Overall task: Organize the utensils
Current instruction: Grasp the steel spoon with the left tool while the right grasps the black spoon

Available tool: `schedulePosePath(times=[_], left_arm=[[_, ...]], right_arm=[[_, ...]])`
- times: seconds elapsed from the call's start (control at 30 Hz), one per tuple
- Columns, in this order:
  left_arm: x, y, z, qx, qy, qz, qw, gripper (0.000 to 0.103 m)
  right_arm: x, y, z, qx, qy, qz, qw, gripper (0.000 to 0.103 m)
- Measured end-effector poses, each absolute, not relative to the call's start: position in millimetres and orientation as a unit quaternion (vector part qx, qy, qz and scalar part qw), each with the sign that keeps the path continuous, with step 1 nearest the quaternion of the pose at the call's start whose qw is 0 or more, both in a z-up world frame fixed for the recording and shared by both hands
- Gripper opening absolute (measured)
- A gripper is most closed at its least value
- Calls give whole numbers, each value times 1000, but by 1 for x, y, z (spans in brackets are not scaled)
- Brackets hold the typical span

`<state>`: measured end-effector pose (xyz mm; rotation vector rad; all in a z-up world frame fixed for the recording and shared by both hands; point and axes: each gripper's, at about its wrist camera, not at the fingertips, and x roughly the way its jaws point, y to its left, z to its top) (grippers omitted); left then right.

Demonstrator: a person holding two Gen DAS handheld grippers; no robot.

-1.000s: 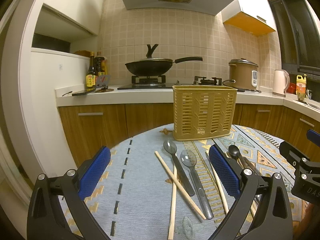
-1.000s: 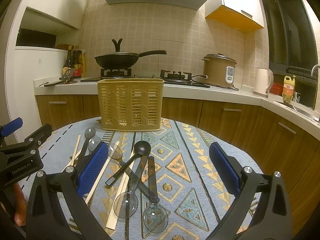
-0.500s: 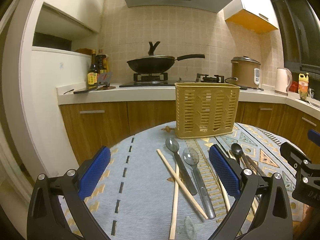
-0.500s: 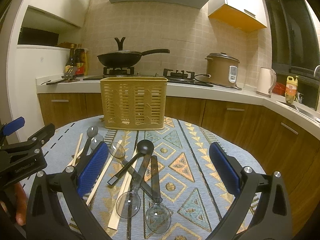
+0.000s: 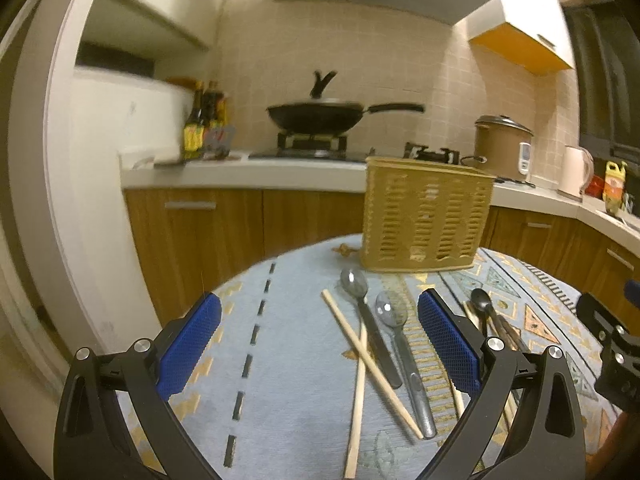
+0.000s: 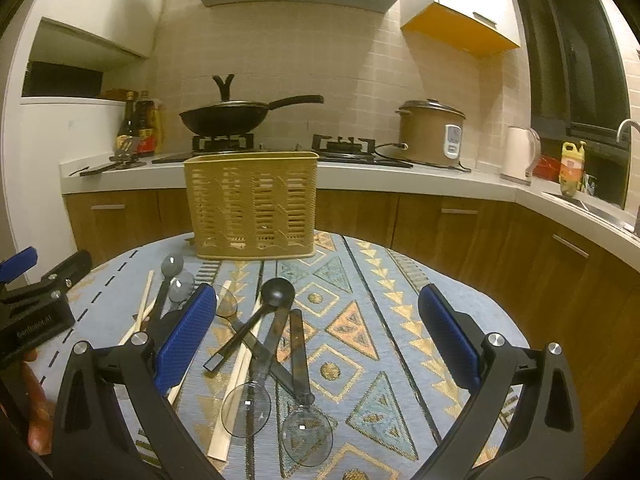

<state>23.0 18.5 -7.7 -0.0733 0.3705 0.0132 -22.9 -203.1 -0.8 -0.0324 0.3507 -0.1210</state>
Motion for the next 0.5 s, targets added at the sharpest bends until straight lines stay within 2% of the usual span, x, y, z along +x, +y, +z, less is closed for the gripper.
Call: schedulePosePath(times=[0.1, 0.17, 0.33, 0.5], left_arm=[[37, 29, -12, -62, 226, -4, 972, 95], [50, 38, -13, -78, 269, -32, 960, 87], [96, 48, 1, -63, 353, -84, 930, 83], [153, 46, 0, -59, 414, -123, 900, 77]], right_arm=[[-16, -207, -3, -11, 192, -70, 979, 97], [-12, -209, -4, -7, 206, -76, 976, 97], [15, -213, -11, -4, 300, -54, 952, 95], [40, -218, 4, 28, 351, 6, 936, 84]])
